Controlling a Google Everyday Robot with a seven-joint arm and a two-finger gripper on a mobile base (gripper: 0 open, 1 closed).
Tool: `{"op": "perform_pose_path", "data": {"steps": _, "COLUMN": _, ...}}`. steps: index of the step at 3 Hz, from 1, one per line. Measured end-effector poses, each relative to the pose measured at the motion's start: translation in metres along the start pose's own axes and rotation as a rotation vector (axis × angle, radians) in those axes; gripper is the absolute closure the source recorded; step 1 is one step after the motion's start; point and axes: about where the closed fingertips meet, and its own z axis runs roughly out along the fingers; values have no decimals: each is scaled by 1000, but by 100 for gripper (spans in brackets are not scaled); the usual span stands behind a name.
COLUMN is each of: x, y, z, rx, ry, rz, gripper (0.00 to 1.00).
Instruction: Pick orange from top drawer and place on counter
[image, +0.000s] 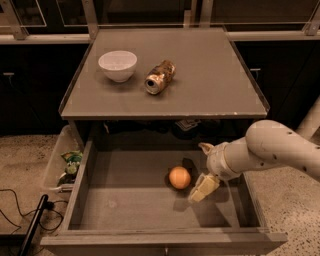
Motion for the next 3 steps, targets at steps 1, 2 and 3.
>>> {"op": "perform_pose_path", "data": {"steps": 1, "x": -2, "y": 5, "z": 23, "rx": -23, "ry": -44, "rz": -11, "gripper": 0}}
{"op": "perform_pose_path", "data": {"steps": 2, "x": -1, "y": 9, "z": 48, "rx": -51, "ry": -71, "rz": -24, "gripper": 0}}
{"op": "perform_pose_path", "data": {"steps": 3, "x": -2, "y": 9, "z": 66, "rx": -76, "ry": -92, "rz": -20, "gripper": 0}}
